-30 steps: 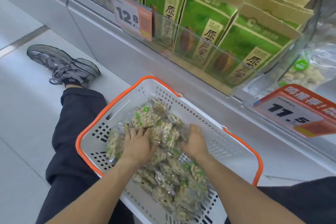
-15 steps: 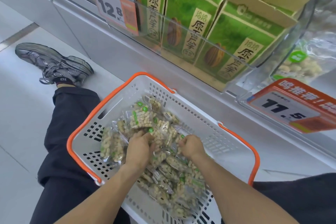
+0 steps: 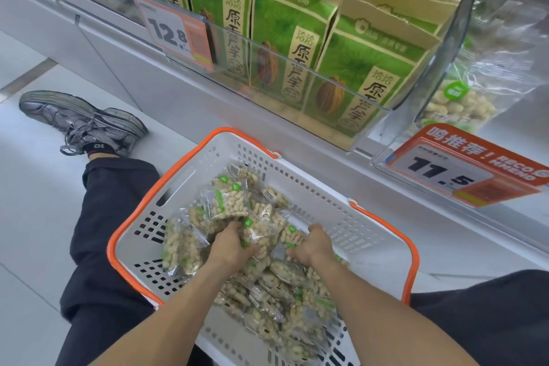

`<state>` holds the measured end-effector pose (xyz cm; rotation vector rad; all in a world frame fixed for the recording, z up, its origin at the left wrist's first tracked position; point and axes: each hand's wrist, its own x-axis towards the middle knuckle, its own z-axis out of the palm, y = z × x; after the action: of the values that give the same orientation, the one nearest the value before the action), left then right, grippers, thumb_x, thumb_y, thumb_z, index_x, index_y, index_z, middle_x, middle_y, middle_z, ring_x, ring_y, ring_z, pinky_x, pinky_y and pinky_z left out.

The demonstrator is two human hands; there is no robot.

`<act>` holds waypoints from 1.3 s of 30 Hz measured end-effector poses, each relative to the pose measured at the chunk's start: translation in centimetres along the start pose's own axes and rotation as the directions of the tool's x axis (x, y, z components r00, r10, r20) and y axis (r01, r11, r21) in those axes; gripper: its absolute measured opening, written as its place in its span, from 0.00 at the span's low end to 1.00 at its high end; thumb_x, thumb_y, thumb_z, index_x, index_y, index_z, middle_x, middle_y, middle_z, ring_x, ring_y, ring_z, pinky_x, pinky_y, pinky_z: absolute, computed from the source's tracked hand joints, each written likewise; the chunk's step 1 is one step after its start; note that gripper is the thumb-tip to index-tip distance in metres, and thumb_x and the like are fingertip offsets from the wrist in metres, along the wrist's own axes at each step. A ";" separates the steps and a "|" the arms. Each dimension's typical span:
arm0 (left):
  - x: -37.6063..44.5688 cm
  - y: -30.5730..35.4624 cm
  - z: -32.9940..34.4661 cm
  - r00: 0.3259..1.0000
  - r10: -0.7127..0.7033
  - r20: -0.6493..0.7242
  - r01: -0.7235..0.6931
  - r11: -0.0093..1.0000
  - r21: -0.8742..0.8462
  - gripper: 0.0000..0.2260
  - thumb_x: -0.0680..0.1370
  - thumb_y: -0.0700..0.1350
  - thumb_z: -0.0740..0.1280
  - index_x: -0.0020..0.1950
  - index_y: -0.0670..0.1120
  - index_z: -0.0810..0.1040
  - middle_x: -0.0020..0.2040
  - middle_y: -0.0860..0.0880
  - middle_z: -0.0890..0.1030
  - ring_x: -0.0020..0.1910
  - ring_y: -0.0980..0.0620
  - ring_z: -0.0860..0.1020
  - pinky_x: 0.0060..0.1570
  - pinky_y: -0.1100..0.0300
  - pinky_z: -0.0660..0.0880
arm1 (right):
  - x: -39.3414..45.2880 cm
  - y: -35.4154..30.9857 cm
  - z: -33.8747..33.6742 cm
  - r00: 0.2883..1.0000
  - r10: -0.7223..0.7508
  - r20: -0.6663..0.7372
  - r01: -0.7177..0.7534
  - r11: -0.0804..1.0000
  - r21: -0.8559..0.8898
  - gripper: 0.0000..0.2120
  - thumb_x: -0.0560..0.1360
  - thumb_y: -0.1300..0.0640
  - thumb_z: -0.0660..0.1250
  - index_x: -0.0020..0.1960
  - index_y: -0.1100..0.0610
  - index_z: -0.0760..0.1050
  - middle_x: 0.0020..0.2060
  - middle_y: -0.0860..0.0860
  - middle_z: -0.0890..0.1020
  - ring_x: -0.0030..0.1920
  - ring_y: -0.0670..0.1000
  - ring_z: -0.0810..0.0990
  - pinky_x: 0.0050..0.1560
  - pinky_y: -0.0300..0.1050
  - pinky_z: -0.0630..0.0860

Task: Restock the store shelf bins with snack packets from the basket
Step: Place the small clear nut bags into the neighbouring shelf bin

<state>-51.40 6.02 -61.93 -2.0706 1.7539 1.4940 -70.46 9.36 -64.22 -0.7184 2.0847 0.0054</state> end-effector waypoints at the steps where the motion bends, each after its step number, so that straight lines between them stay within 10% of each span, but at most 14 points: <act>1: -0.1 0.0 -0.1 1.000 0.000 0.005 -0.001 1.000 0.007 0.39 0.73 0.52 0.76 0.77 0.43 0.61 0.71 0.45 0.73 0.67 0.46 0.74 0.63 0.54 0.74 | 0.0 -0.1 -0.1 1.000 -0.007 0.012 0.007 1.000 0.009 0.43 0.66 0.51 0.82 0.73 0.57 0.62 0.68 0.56 0.71 0.66 0.58 0.74 0.63 0.48 0.74; 7: -0.9 0.8 0.0 0.999 -0.026 0.046 0.024 0.999 0.038 0.37 0.69 0.51 0.79 0.72 0.40 0.69 0.58 0.48 0.78 0.55 0.50 0.78 0.50 0.60 0.75 | -0.4 -1.1 -0.7 0.996 0.079 0.044 -0.084 0.988 0.131 0.51 0.61 0.57 0.84 0.75 0.57 0.58 0.76 0.58 0.58 0.70 0.58 0.69 0.69 0.46 0.67; 10: -2.0 1.4 -0.5 0.998 0.014 0.063 -0.018 0.997 0.075 0.30 0.70 0.47 0.78 0.69 0.40 0.73 0.49 0.52 0.77 0.47 0.54 0.76 0.43 0.66 0.70 | -1.1 -1.7 -1.7 0.978 0.122 0.169 -0.133 0.989 0.057 0.60 0.53 0.49 0.87 0.74 0.64 0.57 0.64 0.60 0.76 0.62 0.57 0.77 0.66 0.51 0.74; 13: -2.9 1.6 -1.4 0.998 0.050 0.037 -0.053 0.995 0.079 0.35 0.69 0.51 0.79 0.71 0.41 0.71 0.54 0.49 0.77 0.49 0.52 0.76 0.42 0.65 0.70 | -2.5 -2.6 -3.5 0.967 0.113 0.230 -0.104 0.993 -0.050 0.31 0.63 0.52 0.84 0.56 0.64 0.72 0.45 0.56 0.81 0.43 0.51 0.81 0.48 0.47 0.81; 16: -4.0 1.6 -2.6 0.998 0.055 -0.028 -0.055 0.998 -0.013 0.31 0.67 0.53 0.80 0.62 0.45 0.70 0.46 0.49 0.75 0.40 0.55 0.72 0.35 0.63 0.70 | -4.3 -3.9 -5.2 0.972 0.020 0.233 0.027 0.981 -0.193 0.25 0.63 0.53 0.84 0.49 0.63 0.74 0.44 0.55 0.81 0.42 0.52 0.82 0.44 0.45 0.80; 25: -7.6 2.7 -5.4 0.982 0.175 -0.070 -0.189 0.910 -0.370 0.51 0.58 0.60 0.80 0.74 0.44 0.63 0.68 0.50 0.74 0.65 0.47 0.74 0.64 0.52 0.73 | -14.9 -8.7 -14.5 0.939 -0.307 0.155 0.341 0.776 -0.530 0.37 0.61 0.46 0.84 0.62 0.57 0.72 0.57 0.52 0.81 0.49 0.52 0.77 0.47 0.42 0.73; 30: -9.9 3.8 -6.5 0.941 0.280 -0.191 -0.331 0.880 -0.341 0.34 0.69 0.74 0.63 0.59 0.46 0.74 0.49 0.47 0.81 0.45 0.48 0.79 0.49 0.55 0.78 | -18.8 -6.0 -16.8 0.886 -0.450 0.117 0.464 0.840 -0.281 0.35 0.58 0.51 0.86 0.60 0.52 0.72 0.55 0.49 0.79 0.51 0.52 0.80 0.49 0.46 0.78; 34: -11.7 5.3 -6.5 0.929 0.300 -0.219 -0.371 0.770 -0.519 0.23 0.70 0.69 0.70 0.58 0.58 0.76 0.58 0.52 0.82 0.52 0.50 0.81 0.47 0.54 0.80 | -18.7 -4.1 -16.9 0.847 -0.512 0.144 0.486 0.854 0.185 0.36 0.60 0.62 0.85 0.63 0.51 0.74 0.50 0.55 0.83 0.48 0.55 0.84 0.45 0.47 0.82; 36: -12.6 6.5 -6.5 0.932 0.271 -0.242 -0.363 0.691 -0.625 0.17 0.69 0.63 0.72 0.55 0.60 0.77 0.53 0.42 0.83 0.36 0.52 0.77 0.32 0.61 0.76 | -18.5 -3.9 -17.1 0.826 -0.548 0.133 0.505 0.823 0.259 0.35 0.61 0.65 0.83 0.63 0.51 0.73 0.41 0.51 0.83 0.42 0.50 0.84 0.41 0.42 0.80; 39: -13.1 7.4 -6.2 0.934 0.212 -0.286 -0.352 0.664 -0.659 0.16 0.67 0.67 0.73 0.49 0.63 0.79 0.51 0.32 0.80 0.36 0.32 0.77 0.39 0.42 0.82 | -18.1 -3.8 -17.2 0.793 -0.580 0.186 0.492 0.790 0.365 0.31 0.64 0.70 0.80 0.63 0.53 0.74 0.26 0.45 0.79 0.31 0.43 0.81 0.34 0.36 0.75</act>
<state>-51.94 9.46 -46.02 -2.3773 1.8174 2.4696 -73.96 10.44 -39.21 -1.0374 1.4900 -0.4939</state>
